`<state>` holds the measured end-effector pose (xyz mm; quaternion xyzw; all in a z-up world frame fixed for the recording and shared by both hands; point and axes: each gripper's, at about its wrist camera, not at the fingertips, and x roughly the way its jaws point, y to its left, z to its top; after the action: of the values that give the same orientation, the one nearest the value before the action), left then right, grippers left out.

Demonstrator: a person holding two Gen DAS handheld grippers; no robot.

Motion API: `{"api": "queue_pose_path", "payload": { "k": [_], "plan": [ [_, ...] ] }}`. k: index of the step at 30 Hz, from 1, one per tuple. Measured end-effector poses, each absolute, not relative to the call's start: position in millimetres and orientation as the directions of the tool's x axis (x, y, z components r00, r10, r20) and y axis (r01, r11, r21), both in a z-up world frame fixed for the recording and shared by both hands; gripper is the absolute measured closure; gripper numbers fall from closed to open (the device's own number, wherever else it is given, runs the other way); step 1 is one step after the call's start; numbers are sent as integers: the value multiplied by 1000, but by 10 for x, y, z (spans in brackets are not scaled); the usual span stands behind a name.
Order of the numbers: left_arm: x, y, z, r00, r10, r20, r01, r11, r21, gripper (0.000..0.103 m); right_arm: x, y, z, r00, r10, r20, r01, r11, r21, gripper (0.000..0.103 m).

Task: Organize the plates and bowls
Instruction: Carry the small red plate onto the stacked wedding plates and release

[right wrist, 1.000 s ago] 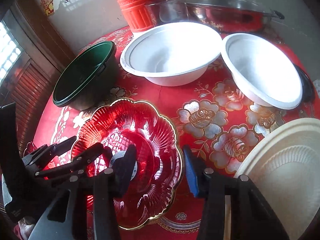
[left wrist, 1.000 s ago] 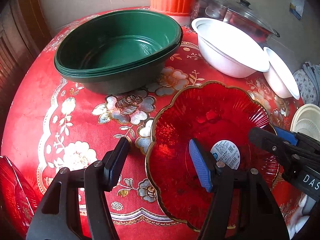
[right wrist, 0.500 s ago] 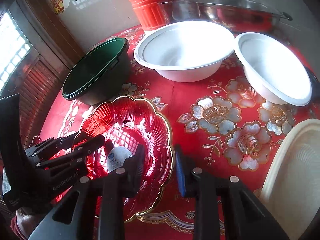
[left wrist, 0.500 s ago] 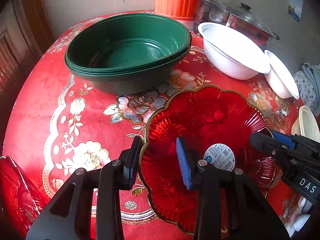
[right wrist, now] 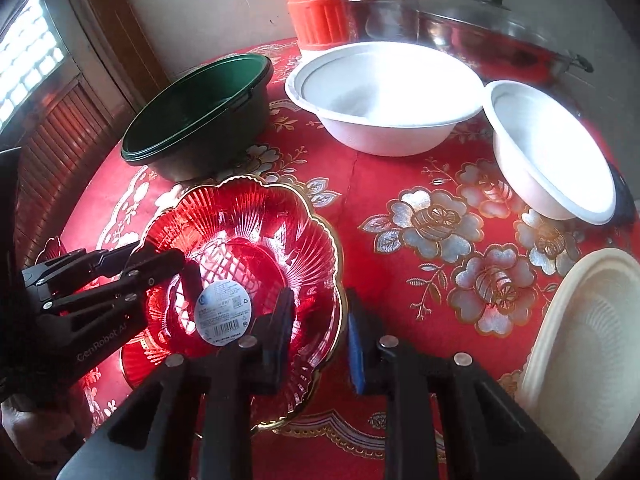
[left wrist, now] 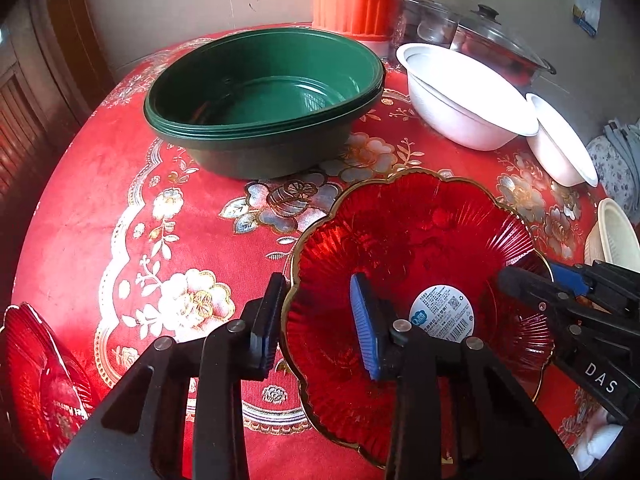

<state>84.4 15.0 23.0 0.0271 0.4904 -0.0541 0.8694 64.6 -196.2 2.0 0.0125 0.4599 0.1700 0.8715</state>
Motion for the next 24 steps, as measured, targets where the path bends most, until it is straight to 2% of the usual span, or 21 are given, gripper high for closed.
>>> {"api": "queue_pose_path", "payload": {
  "k": [12,24],
  "plan": [
    [644,313,449,545,-69,-835,96,995,-19,70,438,-1761,234,571,267,-776,-297,949,107,76],
    [328,795,815,594,-61,-802,41,998,-45,70,154,-1435,555,605,317,-730,-374,923,91,76]
  ]
}}
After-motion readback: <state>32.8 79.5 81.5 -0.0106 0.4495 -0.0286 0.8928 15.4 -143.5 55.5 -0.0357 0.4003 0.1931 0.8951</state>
